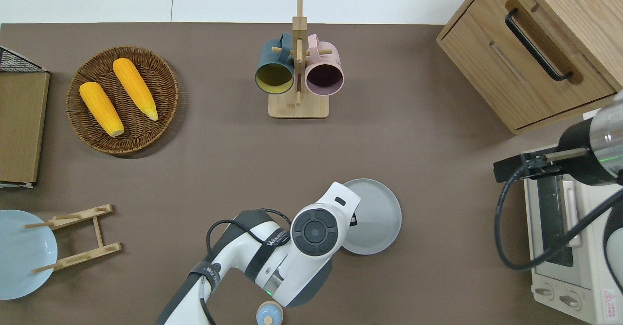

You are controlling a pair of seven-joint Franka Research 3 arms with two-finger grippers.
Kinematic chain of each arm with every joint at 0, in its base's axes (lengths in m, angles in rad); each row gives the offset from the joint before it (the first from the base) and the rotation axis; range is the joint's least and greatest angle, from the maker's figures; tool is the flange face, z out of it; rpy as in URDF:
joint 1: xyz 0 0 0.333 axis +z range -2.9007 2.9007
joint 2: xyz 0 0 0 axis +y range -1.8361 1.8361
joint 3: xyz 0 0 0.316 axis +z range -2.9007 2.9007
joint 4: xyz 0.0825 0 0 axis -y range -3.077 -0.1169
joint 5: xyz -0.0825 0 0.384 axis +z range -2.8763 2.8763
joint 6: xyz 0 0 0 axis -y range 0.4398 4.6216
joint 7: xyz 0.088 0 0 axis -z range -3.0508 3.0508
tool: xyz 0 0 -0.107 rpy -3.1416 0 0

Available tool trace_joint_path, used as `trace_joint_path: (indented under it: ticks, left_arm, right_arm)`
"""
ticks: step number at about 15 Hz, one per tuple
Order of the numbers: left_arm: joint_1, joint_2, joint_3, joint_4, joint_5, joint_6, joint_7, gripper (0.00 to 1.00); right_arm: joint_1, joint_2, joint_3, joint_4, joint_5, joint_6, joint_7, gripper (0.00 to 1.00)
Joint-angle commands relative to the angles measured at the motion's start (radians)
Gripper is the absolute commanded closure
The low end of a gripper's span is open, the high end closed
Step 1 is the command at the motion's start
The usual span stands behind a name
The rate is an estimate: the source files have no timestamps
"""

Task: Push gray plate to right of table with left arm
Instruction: 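Push the gray plate with the left gripper across the table toward the toaster oven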

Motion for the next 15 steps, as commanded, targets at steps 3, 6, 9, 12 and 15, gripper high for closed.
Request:
trace_joint_path:
  ticks: [3,6,9,12,15]
  left_arm:
    - [-0.057,0.140,0.005,0.147,0.077,-0.041,-0.113,1.00]
    - [-0.057,0.140,0.005,0.150,0.077,-0.046,-0.113,1.00]
    - [-0.057,0.138,0.007,0.150,0.077,-0.054,-0.113,1.00]
    - [-0.048,0.128,0.010,0.150,0.078,-0.069,-0.096,0.33]
    - [-0.043,0.091,0.019,0.142,0.077,-0.145,-0.064,0.12]
  right_arm:
    - [-0.011,-0.008,0.006,0.001,0.008,-0.012,-0.003,0.017]
    - [-0.011,-0.008,0.006,-0.001,0.008,-0.012,-0.001,0.017]
    - [-0.011,-0.008,0.006,0.001,0.008,-0.012,-0.001,0.017]
    - [-0.011,-0.008,0.006,0.001,0.008,-0.012,-0.001,0.017]
    - [-0.011,-0.008,0.004,-0.001,0.008,-0.012,-0.003,0.017]
